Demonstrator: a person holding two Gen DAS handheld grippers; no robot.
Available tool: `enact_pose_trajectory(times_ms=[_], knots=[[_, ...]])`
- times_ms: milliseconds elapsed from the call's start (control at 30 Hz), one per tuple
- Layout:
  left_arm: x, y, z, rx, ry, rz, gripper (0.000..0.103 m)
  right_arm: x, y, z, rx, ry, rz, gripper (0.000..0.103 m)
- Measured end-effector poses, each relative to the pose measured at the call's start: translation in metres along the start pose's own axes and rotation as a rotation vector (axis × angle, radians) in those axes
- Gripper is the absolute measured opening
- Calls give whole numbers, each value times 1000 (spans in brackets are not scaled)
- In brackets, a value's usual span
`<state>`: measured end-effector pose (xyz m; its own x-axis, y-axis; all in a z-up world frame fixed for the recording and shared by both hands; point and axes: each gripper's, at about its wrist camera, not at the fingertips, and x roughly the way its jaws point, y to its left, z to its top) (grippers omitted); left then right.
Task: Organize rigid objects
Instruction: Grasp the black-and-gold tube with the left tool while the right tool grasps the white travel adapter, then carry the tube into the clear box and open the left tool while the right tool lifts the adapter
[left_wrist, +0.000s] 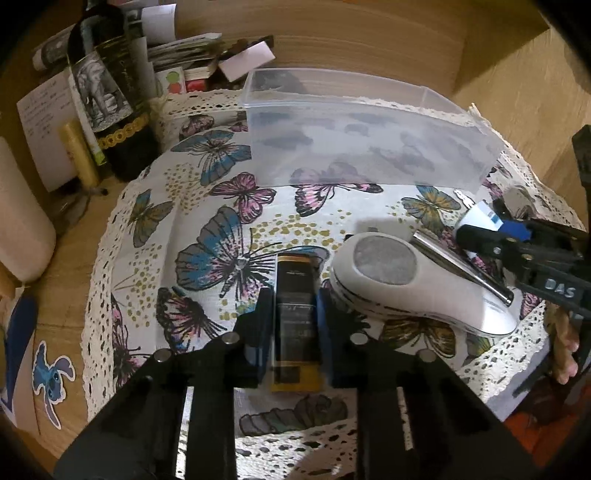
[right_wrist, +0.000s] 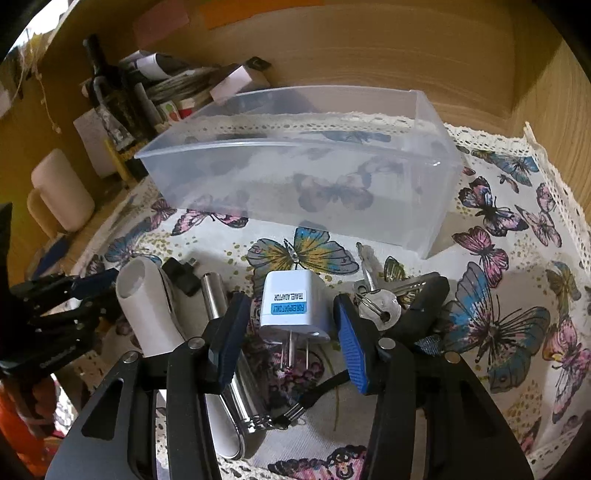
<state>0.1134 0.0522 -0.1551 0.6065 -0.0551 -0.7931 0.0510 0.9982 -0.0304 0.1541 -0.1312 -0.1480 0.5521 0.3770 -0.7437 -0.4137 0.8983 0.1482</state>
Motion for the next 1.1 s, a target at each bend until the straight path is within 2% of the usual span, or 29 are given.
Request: enact_pose_trajectory(times_ms=[233,433,800,1100], knots=[[-5,6,-1,-45,-10,-7,23,-1,-2,2,18,-10,6,34],[-20,15,0,-100,-51,-5,23,-19,-6,5,35,-65,12,34],[-61,11,29,-144,-209,-20,23,-56,0,26,9,-206,-1,34],[-85,-3,62,-115,-312,-28,23,-79,0,46,-26,-317,-26,34]])
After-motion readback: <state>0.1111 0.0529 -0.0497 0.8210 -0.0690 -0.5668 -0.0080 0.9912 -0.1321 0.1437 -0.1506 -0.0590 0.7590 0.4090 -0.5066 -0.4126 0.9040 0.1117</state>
